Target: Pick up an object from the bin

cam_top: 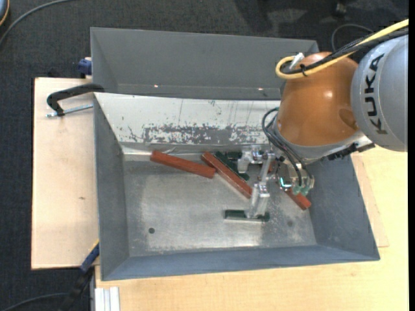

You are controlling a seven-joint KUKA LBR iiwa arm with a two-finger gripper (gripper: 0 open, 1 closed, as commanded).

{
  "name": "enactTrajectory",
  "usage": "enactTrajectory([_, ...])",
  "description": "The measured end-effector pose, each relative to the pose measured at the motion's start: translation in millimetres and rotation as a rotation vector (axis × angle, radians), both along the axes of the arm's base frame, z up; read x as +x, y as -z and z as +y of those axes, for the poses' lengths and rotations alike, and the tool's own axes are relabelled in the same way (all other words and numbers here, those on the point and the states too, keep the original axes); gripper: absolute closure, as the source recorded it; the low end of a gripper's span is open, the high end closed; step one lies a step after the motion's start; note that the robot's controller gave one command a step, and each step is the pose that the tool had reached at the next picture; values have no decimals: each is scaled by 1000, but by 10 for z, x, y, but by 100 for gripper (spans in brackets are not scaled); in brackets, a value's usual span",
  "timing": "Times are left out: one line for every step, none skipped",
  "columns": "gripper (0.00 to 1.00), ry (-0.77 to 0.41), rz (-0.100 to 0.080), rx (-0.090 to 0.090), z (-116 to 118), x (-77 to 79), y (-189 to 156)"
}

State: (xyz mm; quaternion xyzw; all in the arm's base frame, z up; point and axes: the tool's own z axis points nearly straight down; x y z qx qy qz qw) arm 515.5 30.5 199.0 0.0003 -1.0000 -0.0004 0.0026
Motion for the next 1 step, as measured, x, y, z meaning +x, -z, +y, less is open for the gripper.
enactTrajectory([0, 64, -12, 2, 46, 209, 1301])
